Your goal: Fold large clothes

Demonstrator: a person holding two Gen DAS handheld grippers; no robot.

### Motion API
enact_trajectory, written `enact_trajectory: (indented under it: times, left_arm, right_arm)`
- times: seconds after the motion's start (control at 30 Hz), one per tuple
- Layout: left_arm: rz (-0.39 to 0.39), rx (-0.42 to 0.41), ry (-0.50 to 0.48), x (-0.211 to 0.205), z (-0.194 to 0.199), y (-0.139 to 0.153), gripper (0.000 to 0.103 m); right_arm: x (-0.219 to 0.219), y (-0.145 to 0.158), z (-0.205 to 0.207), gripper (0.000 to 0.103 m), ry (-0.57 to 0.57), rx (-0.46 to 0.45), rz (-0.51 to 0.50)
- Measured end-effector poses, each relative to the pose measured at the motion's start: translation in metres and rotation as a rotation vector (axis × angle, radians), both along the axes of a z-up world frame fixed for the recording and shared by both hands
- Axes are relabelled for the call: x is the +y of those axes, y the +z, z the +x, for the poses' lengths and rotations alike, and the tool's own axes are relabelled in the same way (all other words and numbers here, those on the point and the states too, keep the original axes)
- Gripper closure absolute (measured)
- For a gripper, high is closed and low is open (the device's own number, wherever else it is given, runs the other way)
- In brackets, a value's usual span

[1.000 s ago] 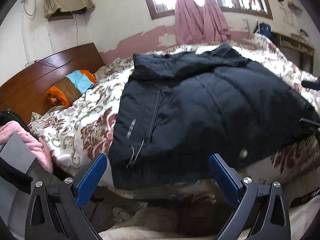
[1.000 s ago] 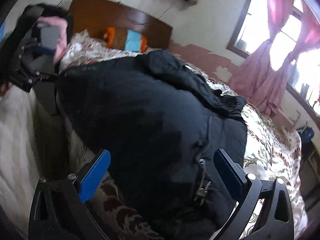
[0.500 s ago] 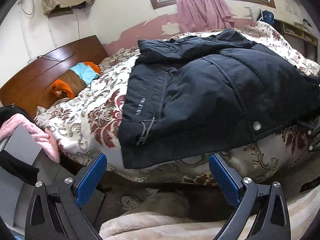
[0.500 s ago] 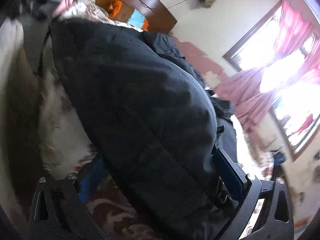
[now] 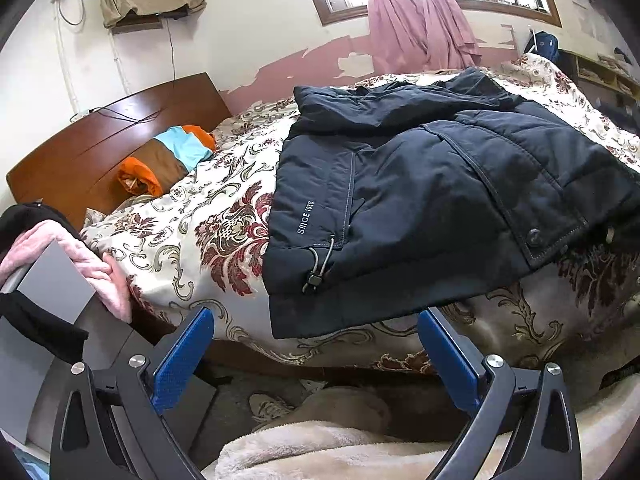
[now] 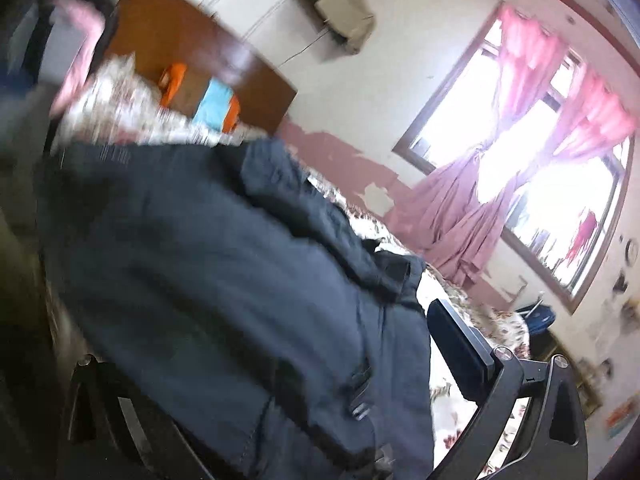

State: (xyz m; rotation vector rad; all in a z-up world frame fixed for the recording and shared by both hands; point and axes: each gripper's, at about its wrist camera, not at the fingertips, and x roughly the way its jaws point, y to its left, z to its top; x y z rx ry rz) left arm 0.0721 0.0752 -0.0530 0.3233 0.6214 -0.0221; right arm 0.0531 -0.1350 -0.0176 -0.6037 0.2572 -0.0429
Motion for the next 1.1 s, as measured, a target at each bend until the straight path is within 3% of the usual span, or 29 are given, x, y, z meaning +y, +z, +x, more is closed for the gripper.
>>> enact_trajectory:
  times: [0.17,0.33,0.47,0.7,0.93,1.1]
  left_arm:
    - [-0.006,-0.072,-0.018,-0.005,-0.010,0.007,0.001]
    - [0.003,-0.077,-0.035,-0.012,-0.007,0.014,0.001]
    - [0.028,-0.087,-0.066,-0.019,-0.008,0.015,0.001]
    - [0.009,-0.070,-0.069,-0.018,-0.007,0.012,0.001]
    - [-0.019,-0.056,-0.084,-0.018,-0.008,0.008,0.001]
    - [0.009,-0.013,-0.108,-0.028,-0.005,-0.002,0.001]
  right_arm:
    - [-0.019,0.052,0.041,0.002,0.106,0.075,0.145]
    - [-0.038,0.062,0.071,0.002,0.168,0.183,0.213]
    - [-0.045,0.051,0.078,0.002,0.185,0.248,0.211]
    - [-0.043,0.030,0.043,0.002,0.233,0.311,0.067]
    - [-0.033,-0.029,-0.011,0.002,0.342,0.388,-0.140]
    - [-0.022,-0.071,-0.021,0.002,0.258,0.434,-0.286]
